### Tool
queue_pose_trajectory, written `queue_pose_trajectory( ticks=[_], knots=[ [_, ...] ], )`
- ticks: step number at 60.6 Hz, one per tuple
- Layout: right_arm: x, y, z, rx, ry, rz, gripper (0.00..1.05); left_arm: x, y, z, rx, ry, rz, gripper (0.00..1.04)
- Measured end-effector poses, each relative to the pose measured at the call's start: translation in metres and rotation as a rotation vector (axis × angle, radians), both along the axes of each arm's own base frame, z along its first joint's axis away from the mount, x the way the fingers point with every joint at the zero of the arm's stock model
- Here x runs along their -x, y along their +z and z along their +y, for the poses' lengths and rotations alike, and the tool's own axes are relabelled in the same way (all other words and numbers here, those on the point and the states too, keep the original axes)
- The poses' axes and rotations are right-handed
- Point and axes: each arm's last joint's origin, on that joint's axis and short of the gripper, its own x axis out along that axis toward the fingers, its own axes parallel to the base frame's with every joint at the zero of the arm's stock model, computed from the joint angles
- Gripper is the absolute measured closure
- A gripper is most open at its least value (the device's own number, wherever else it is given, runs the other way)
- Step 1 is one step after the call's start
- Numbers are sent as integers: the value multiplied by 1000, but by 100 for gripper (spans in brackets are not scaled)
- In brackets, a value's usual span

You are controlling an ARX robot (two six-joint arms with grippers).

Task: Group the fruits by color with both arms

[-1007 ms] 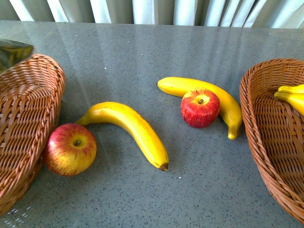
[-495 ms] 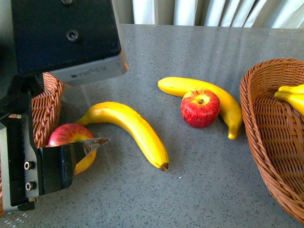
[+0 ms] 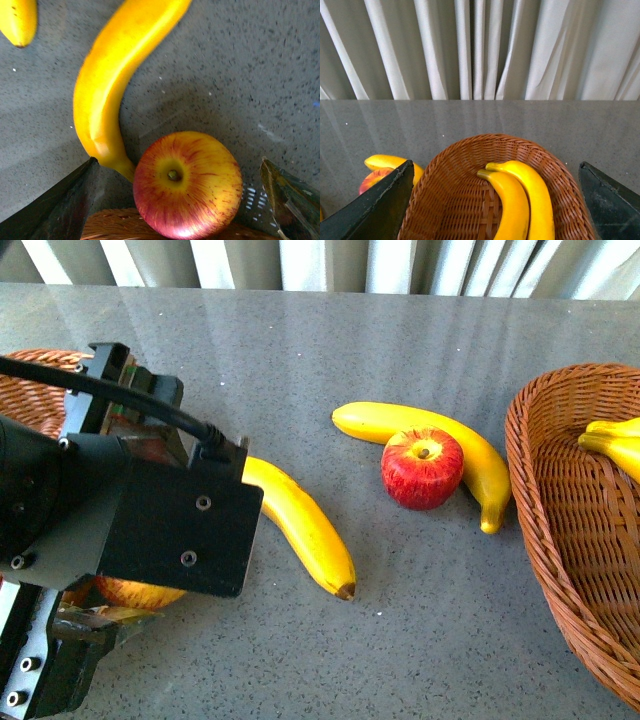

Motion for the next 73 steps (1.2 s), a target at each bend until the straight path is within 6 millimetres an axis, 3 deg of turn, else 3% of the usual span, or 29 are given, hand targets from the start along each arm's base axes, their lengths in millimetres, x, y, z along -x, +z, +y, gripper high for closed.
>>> queue_pose_trajectory(
  ticks=[27,73],
  knots=[
    [0,0,0,0,0,0,9,-15,-17,-5,-164,-26,23,9],
    [0,0,0,0,0,0,9,-24,-25,-4,-228,-8,53,9]
  ],
)
